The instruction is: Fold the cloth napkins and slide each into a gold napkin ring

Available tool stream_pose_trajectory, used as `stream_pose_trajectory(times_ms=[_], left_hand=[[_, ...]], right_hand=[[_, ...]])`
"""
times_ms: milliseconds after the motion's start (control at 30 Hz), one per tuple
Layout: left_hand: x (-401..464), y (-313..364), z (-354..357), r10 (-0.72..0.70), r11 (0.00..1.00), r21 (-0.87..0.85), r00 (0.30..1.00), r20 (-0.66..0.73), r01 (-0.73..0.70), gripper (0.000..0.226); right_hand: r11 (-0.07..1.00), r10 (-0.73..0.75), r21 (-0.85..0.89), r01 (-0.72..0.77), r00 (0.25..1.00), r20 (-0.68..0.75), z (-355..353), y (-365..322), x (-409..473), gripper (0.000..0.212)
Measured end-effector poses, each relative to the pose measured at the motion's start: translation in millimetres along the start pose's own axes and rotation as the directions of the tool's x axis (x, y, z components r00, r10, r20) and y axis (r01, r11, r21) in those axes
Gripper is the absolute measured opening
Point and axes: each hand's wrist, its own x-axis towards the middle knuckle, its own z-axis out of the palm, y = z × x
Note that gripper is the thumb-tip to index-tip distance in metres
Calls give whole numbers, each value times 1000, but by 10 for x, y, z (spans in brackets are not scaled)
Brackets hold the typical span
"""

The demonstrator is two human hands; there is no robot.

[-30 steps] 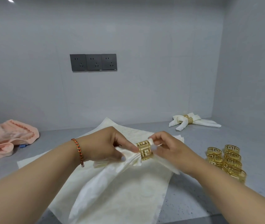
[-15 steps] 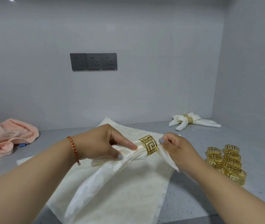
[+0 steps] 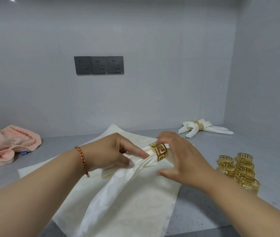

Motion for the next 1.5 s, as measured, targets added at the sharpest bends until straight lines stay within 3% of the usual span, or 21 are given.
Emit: stream_pose_trajectory(times_ms=[67, 200, 367, 500, 667, 767, 833, 933, 1033, 1100, 1267, 1500], left_hand=[[1, -10, 7, 14, 1000, 6, 998, 53, -15, 49], [-12, 14, 20, 35, 981, 184, 989, 143, -61, 59], [20, 74, 69, -44, 899, 435, 982, 181, -40, 65], [70, 79, 113, -99, 821, 570, 978, 185, -25, 57], [106, 28, 135, -76, 810, 584, 979, 191, -51, 69], [46, 62, 113, -46, 881, 471, 984, 170, -40, 59], [17, 70, 69, -6, 920, 388, 990, 142, -50, 51], [18, 54, 6, 29, 952, 301, 997, 69, -49, 35], [28, 9, -34, 34, 983, 182, 999, -6, -32, 21], [25, -25, -42, 22, 993, 118, 999, -30, -19, 24], [18, -51, -48, 40, 997, 65, 998, -50, -37, 22], [-4, -62, -65, 39, 998, -44, 999, -6, -39, 47]], right_hand=[[999, -35, -41, 34, 999, -12, -3, -28, 42, 54], [1000, 15, 20, -16, 999, 40, -30, -40, 92, 37], [999, -3, -46, 8, 994, 109, -31, -56, 111, 37], [966, -95, -236, 109, 993, 69, -13, -56, 87, 43], [946, -128, -289, 150, 987, 93, 70, -69, 93, 51], [998, 57, -31, -52, 987, 149, -15, -98, 72, 58], [907, 244, 287, -307, 941, 236, -73, -101, 56, 49], [618, 451, 547, -564, 825, 341, -70, -72, 55, 18], [478, 482, 633, -609, 784, 390, -32, -96, 57, 23], [366, 498, 695, -618, 762, 415, -43, -124, 57, 25], [0, 540, 772, -635, 650, 535, -10, -173, 100, 18], [235, 579, 750, -619, 708, 403, 14, -153, 74, 4]])
